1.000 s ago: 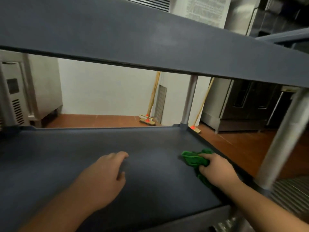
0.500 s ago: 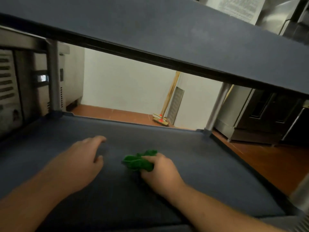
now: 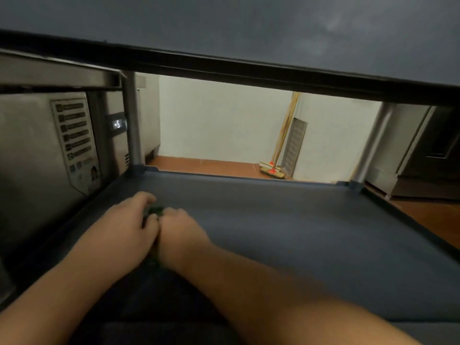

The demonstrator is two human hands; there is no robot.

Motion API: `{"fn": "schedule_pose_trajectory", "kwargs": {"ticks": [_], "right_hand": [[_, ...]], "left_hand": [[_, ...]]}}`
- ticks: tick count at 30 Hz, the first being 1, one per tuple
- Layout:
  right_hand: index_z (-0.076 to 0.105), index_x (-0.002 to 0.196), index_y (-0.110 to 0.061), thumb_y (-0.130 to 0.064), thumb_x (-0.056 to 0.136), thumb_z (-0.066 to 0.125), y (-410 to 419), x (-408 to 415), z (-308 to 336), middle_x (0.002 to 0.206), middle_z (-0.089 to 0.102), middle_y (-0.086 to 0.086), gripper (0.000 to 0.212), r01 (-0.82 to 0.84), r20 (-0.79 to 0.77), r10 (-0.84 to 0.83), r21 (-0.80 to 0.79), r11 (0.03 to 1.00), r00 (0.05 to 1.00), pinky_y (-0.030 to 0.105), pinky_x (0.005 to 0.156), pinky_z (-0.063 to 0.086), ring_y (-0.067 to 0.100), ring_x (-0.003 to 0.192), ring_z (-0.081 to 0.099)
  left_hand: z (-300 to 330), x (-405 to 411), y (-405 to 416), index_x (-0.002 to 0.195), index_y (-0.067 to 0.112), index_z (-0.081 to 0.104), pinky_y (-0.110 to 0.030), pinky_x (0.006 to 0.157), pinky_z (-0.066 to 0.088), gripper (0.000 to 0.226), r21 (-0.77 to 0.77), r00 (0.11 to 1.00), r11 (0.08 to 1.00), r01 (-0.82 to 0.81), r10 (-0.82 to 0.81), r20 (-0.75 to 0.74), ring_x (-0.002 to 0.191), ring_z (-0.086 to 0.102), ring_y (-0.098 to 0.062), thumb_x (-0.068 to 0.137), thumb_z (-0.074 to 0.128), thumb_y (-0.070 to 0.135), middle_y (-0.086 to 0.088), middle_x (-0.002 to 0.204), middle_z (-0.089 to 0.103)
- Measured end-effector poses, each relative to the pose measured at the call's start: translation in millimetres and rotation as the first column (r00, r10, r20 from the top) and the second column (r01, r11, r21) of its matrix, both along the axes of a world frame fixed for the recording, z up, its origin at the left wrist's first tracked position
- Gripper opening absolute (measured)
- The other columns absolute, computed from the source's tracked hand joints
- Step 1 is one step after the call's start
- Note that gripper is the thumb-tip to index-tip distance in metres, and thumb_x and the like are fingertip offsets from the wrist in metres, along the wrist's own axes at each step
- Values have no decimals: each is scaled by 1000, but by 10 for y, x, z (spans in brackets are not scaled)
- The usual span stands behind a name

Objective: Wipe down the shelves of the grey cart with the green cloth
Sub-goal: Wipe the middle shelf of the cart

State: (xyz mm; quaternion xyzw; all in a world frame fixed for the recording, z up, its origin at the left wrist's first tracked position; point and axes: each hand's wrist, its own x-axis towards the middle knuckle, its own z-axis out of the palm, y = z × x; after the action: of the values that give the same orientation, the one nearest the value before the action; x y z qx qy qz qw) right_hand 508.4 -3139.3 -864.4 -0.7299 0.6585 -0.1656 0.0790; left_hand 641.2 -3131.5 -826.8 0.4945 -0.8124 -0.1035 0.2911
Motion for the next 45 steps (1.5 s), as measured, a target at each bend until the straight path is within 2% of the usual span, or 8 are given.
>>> {"fn": "schedule_pose_trajectory", "kwargs": {"ticks": [7, 11, 16, 20, 27, 32, 36, 45], "right_hand": [[59, 135, -28, -29, 90, 59, 935, -2890, 168, 128, 62, 9, 44, 613, -188, -604, -12, 790, 775, 35, 98, 50, 29, 114, 60], [66, 118, -25, -23, 95, 55, 1707, -4072, 196, 97, 69, 3, 25, 830, -110, -824, 18, 558, 556, 39, 81, 58, 23, 87, 67], [62, 102, -21, -22, 96, 57, 1919, -4496, 254, 84, 67, 7, 8, 902, 58, -903, 41, 429, 427, 40, 68, 60, 24, 72, 68], [66, 116, -22, -31, 92, 57, 1357, -4186, 136, 95, 67, 4, 27, 870, 48, -869, -55, 490, 493, 36, 75, 55, 25, 83, 63], [60, 133, -25, -33, 93, 60, -86, -2294, 141, 124, 66, 5, 41, 627, 53, -626, -6, 779, 778, 33, 86, 49, 26, 110, 63], [65, 127, -29, -35, 91, 61, -795, -341, 49, 123, 68, 1, 37, 97, 96, -92, -52, 994, 991, 32, 97, 49, 23, 111, 63], [68, 124, -21, -30, 89, 64, -815, 548, 21, 126, 66, 6, 36, -332, -42, 329, -122, 935, 943, 30, 101, 43, 23, 116, 58], [72, 108, -13, -14, 81, 76, 346, 513, 142, 116, 67, 6, 27, -603, 59, 610, -102, 792, 791, 36, 93, 50, 18, 108, 61]], "left_hand": [[-25, -977, 93, 140, 26, 38, -34, 98, 44, 48, 28, 984, 996, 85, -88, 158, 124, 49, -18, 94, 49, 33, 0, 138, 50], [6, -1464, 72, 143, 27, 36, -35, 102, 41, 51, -1, 971, 993, 119, -116, 209, 129, 46, -18, 94, 48, 32, 0, 142, 48], [-61, -1494, 49, 144, 31, 33, -32, 101, 43, 53, 23, 975, 992, 120, -122, 185, 128, 45, -14, 94, 51, 31, 4, 143, 45], [-32, -1038, -15, 141, 35, 33, -32, 100, 45, 54, 42, 985, 998, 56, -62, 160, 124, 48, -13, 92, 55, 33, 6, 141, 46], [-62, -83, -16, 142, 32, 30, -33, 97, 47, 55, 52, 991, 989, -135, 135, 3, 117, 49, -13, 92, 53, 28, 6, 136, 44], [-259, 279, 202, 143, 30, 27, -22, 112, 26, 57, -40, 975, 995, -96, 86, -203, 134, 32, -6, 92, 48, 21, 11, 143, 36], [-378, 452, 265, 148, 26, 20, -21, 117, 12, 64, -28, 968, 994, -107, 97, -231, 141, 20, -8, 91, 48, 20, 7, 150, 26], [-339, 806, 535, 143, 22, 34, -21, 115, 13, 49, -135, 985, 991, -7, -17, -171, 143, 19, -11, 96, 46, 25, 3, 147, 37]]}}
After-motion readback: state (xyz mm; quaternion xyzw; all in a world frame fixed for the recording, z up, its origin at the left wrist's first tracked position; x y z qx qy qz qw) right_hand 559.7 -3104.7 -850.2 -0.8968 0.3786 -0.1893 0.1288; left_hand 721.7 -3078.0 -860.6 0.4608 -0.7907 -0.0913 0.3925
